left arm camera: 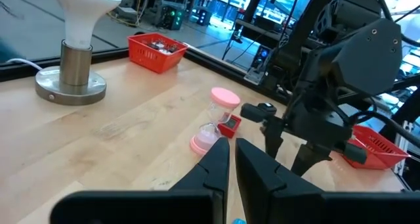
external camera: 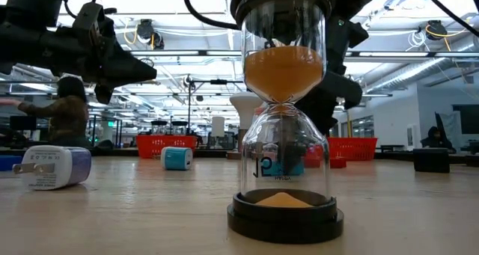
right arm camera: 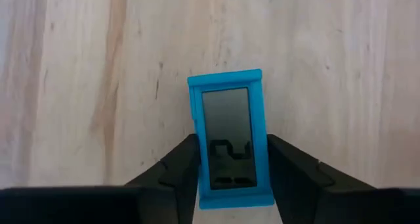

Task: Pick & Place Office items
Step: Put the light blue digital clock into the bottom right red bin

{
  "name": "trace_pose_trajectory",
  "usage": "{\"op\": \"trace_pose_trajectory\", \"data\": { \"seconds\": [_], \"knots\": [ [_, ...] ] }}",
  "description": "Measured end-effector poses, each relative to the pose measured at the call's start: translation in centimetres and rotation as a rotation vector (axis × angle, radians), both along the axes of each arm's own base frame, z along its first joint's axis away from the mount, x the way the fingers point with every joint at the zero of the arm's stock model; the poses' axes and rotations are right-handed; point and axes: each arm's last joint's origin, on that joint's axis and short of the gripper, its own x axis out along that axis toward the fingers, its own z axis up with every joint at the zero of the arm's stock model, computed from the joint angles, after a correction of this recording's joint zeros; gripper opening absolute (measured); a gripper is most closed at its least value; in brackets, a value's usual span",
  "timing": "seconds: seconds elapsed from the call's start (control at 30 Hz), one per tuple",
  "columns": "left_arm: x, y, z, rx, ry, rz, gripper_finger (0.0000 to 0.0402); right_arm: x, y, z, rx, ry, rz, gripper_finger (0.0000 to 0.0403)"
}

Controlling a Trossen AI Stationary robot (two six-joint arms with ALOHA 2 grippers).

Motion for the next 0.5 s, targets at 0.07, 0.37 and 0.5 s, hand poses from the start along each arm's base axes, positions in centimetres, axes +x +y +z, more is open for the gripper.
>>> {"op": "trace_pose_trajectory", "data": {
  "seconds": [0.07,0.37,0.5],
  "knots": [
    [0.0,0.0,0.0,0.000,0.000,0.000,0.0026,-0.3,0.1,0.6,0.036,0.008,-0.063,0.0139],
    [0.0,0.0,0.0,0.000,0.002,0.000,0.0026,-4.8,3.0,8.0,0.206,0.009,-0.395,0.0139],
    [0.0,0.0,-0.3,0.006,0.032,0.000,0.0026,-8.3,6.2,10.6,0.267,0.039,-0.535,0.0139]
  ]
}}
